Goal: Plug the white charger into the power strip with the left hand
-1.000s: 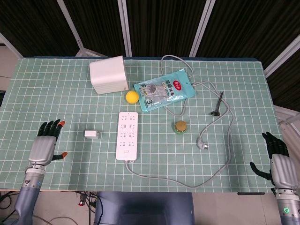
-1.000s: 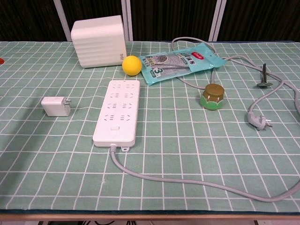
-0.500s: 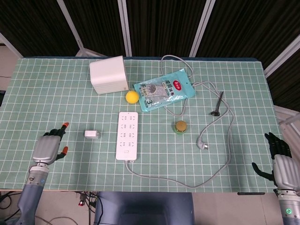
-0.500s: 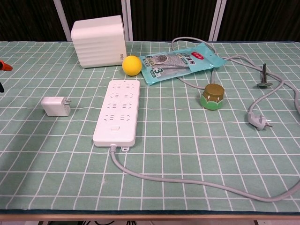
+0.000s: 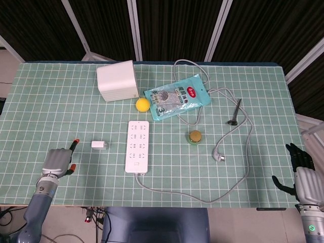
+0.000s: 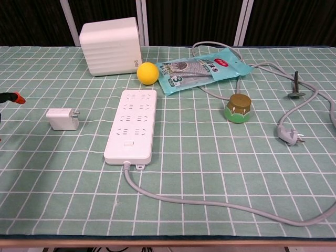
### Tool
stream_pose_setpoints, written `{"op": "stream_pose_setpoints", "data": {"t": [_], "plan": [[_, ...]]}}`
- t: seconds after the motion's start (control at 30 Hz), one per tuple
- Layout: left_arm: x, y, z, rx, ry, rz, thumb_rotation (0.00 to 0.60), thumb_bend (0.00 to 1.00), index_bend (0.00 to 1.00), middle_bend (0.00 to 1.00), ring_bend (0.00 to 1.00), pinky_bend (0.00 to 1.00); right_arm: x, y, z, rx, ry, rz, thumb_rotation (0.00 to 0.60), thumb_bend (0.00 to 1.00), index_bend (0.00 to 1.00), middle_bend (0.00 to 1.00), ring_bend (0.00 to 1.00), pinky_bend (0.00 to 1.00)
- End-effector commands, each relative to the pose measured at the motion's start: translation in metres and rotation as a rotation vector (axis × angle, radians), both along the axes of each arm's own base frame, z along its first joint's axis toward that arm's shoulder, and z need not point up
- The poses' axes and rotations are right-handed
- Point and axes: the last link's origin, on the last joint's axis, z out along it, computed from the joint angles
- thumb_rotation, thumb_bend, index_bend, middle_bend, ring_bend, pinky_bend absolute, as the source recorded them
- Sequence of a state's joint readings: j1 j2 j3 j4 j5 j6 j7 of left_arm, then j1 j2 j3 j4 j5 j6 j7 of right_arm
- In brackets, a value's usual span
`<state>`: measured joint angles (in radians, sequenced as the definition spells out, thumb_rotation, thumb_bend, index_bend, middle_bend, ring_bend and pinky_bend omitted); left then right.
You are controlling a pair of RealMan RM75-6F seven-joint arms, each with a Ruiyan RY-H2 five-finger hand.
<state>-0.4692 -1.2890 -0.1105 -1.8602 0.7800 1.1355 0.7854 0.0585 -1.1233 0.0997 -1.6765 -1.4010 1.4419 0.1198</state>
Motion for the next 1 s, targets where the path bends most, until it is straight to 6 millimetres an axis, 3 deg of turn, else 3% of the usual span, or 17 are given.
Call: {"op": "stream_pose_setpoints", "data": {"t": [0.03, 0.47, 1.0], "plan": [[0.010, 0.006, -0.007, -0.043, 0.002, 0.000, 0.600, 0.38, 0.08, 0.60, 0.50, 0.54, 0.000, 0.000, 0.000, 0.000, 0.000, 0.000, 0.600, 0.34, 0.00, 0.00, 0.00, 0.00], [0.021, 0.009, -0.026, -0.110, 0.006, 0.005, 0.600, 0.39, 0.09, 0.61, 0.51, 0.54, 0.000, 0.000, 0.000, 0.000, -0.003, -0.001, 0.600, 0.34, 0.00, 0.00, 0.00, 0.00], [0.043, 0.012, -0.028, -0.103, -0.035, -0.050, 0.600, 0.39, 0.09, 0.61, 0.51, 0.54, 0.000, 0.000, 0.000, 0.000, -0.003, -0.001, 0.600, 0.34, 0.00, 0.00, 0.00, 0.00]]}}
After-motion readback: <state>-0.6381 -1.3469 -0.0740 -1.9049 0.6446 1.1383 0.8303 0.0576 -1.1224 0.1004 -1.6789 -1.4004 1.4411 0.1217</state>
